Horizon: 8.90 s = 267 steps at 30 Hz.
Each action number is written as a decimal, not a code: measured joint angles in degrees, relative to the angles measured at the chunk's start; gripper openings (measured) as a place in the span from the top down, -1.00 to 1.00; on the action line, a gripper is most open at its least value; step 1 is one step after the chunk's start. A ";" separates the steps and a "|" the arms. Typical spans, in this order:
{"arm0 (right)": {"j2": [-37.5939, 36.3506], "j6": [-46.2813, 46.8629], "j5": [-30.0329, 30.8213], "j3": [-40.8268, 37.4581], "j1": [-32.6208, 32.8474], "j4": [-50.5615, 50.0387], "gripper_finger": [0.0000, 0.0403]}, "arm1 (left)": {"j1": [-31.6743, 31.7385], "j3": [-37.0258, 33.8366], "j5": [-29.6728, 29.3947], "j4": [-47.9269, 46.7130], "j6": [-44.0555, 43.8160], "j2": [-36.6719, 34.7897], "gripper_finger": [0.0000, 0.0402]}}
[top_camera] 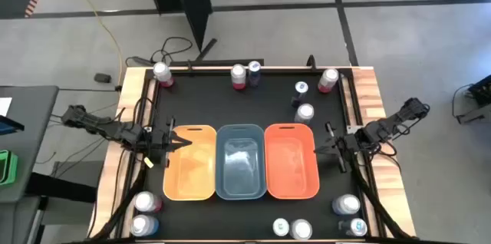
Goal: Sort soda cans
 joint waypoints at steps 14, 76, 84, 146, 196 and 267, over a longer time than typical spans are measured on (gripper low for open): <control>0.00 -0.02 0.02 0.00 0.00 0.00 0.89 | -0.02 0.00 0.00 0.00 0.00 0.00 1.00; 0.00 -13.96 0.27 0.81 -0.19 37.26 0.89 | 4.33 51.27 -49.77 -16.74 -4.35 27.01 -0.07; 0.04 -15.60 1.15 1.37 -1.27 45.81 0.89 | 17.52 60.75 -35.37 -44.58 -29.60 33.16 -0.28; 0.22 -1.16 2.57 6.44 -17.89 25.20 0.89 | 80.39 81.74 -8.18 -65.87 -33.62 87.21 -0.86; 0.20 -12.81 3.76 6.43 -18.96 23.01 0.89 | 79.74 78.97 -10.64 -63.78 -37.47 87.23 -0.86; 0.24 -13.00 3.89 6.36 -32.10 15.34 0.89 | 82.11 131.94 4.25 -91.82 -19.99 108.62 -0.86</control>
